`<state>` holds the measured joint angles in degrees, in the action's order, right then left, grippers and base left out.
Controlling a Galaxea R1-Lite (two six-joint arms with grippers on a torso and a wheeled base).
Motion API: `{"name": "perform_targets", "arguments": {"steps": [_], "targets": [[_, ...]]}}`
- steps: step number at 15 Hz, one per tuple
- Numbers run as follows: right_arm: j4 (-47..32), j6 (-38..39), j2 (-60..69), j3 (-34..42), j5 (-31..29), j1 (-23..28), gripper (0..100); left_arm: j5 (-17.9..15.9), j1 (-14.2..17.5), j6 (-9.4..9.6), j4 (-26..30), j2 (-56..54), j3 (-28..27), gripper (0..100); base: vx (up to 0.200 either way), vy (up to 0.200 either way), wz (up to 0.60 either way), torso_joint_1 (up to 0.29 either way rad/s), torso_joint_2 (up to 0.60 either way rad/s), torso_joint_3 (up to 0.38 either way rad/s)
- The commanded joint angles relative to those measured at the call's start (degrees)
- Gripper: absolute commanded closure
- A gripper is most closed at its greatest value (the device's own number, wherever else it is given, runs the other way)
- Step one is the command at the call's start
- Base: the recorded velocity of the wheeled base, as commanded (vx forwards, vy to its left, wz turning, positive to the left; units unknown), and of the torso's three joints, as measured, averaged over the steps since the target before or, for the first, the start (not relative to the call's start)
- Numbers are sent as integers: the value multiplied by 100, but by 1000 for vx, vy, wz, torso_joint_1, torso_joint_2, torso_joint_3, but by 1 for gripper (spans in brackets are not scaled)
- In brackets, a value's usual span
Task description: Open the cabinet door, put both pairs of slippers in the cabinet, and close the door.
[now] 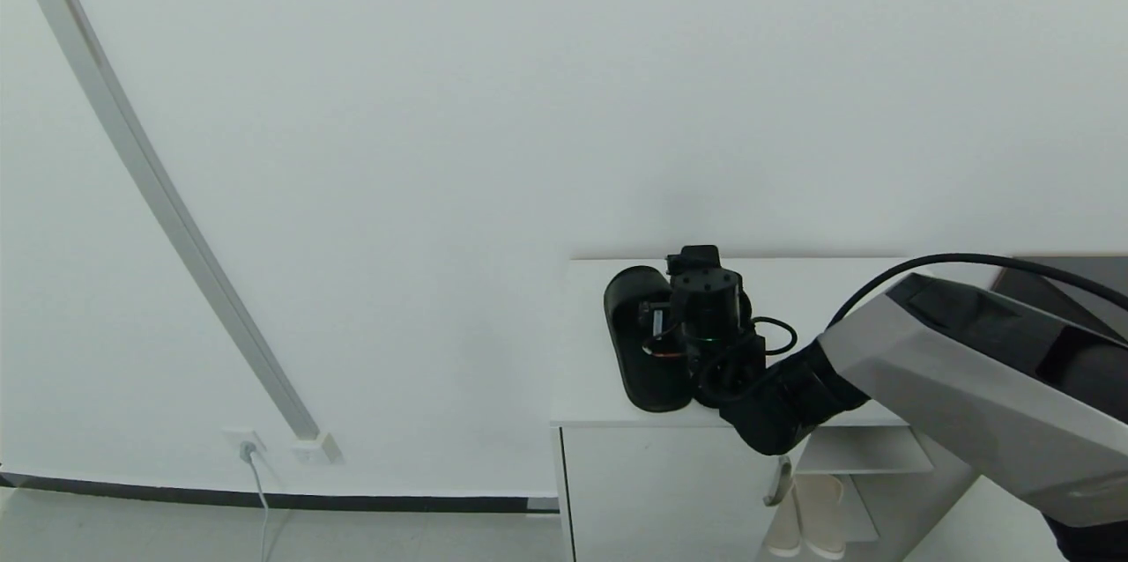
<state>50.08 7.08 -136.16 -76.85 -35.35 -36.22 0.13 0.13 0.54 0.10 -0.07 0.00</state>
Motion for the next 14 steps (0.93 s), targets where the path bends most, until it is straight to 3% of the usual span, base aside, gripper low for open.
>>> {"name": "perform_targets", "arguments": {"steps": [1,2,3,10,14], "targets": [[-51,-67,-174,-164,72,27,0,4,4,-1,-1,7,0,100,0,0,0,0,0,0],[-60,-75,-174,-164,81,36,0,4,4,-1,-1,7,0,100,0,0,0,0,0,0],[-60,-75,-174,-155,90,45,100,4,4,-1,-1,7,0,100,0,0,0,0,0,0],[11,-75,124,82,81,1,100,13,4,-1,-1,7,0,100,0,0,0,0,0,0],[99,-75,1170,1128,318,-316,100,13,4,8,-1,7,0,100,0,0,0,0,0,0]]}}
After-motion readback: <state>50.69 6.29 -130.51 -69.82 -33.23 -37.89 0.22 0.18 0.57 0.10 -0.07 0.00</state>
